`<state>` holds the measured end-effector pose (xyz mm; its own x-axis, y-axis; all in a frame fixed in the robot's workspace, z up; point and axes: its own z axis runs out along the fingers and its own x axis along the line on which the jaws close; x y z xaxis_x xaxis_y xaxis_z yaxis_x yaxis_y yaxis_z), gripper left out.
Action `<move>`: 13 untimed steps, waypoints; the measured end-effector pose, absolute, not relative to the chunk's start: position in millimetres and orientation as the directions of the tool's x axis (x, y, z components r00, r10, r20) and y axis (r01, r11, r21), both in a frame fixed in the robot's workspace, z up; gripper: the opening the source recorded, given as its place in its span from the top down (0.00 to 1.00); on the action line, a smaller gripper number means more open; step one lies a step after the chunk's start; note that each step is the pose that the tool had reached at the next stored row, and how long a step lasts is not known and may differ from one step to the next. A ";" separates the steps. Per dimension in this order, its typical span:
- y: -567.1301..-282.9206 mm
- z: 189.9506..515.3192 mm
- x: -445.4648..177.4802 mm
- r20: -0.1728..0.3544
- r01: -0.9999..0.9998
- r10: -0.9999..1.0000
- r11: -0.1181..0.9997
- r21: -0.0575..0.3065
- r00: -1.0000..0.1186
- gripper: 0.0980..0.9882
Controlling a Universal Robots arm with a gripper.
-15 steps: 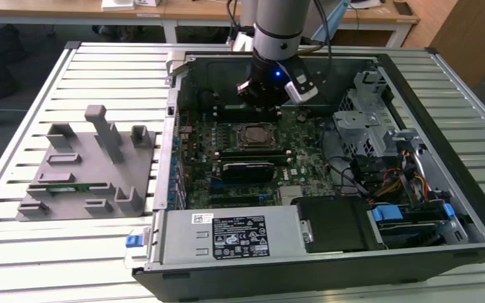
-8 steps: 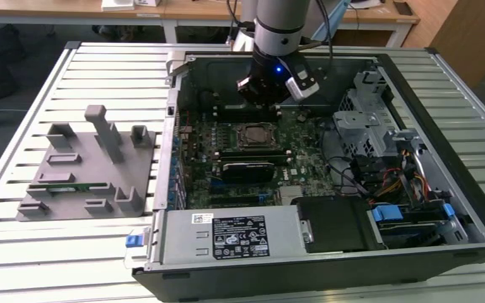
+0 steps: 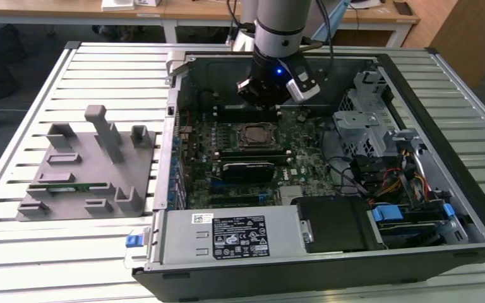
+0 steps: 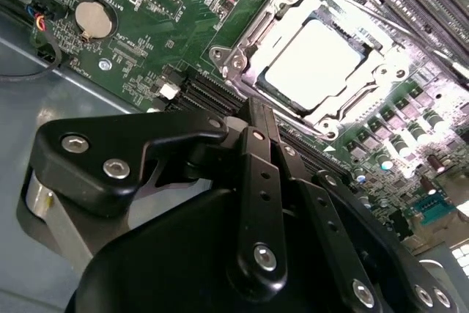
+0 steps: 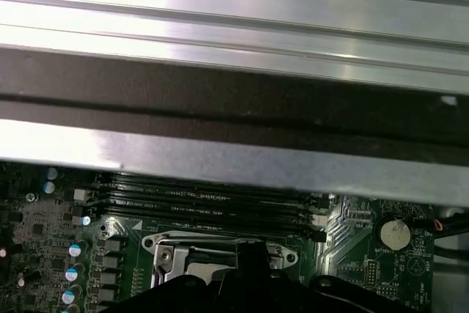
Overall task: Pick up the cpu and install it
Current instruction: 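Install the second cpu locking lever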
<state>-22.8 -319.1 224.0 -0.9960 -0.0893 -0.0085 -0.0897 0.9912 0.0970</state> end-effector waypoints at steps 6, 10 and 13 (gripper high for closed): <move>-322.7 224.0 -22.8 -0.008 -0.090 -0.089 0.991 0.097 -0.996 0.99; -325.4 224.0 -22.8 -0.009 -0.090 -0.089 0.991 0.097 -0.996 0.99; -326.6 224.0 -22.8 -0.009 -0.090 -0.089 0.991 0.097 -0.996 0.99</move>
<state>-22.8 -326.6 224.0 -0.9960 -0.0892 -0.0085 -0.0897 0.9912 0.0970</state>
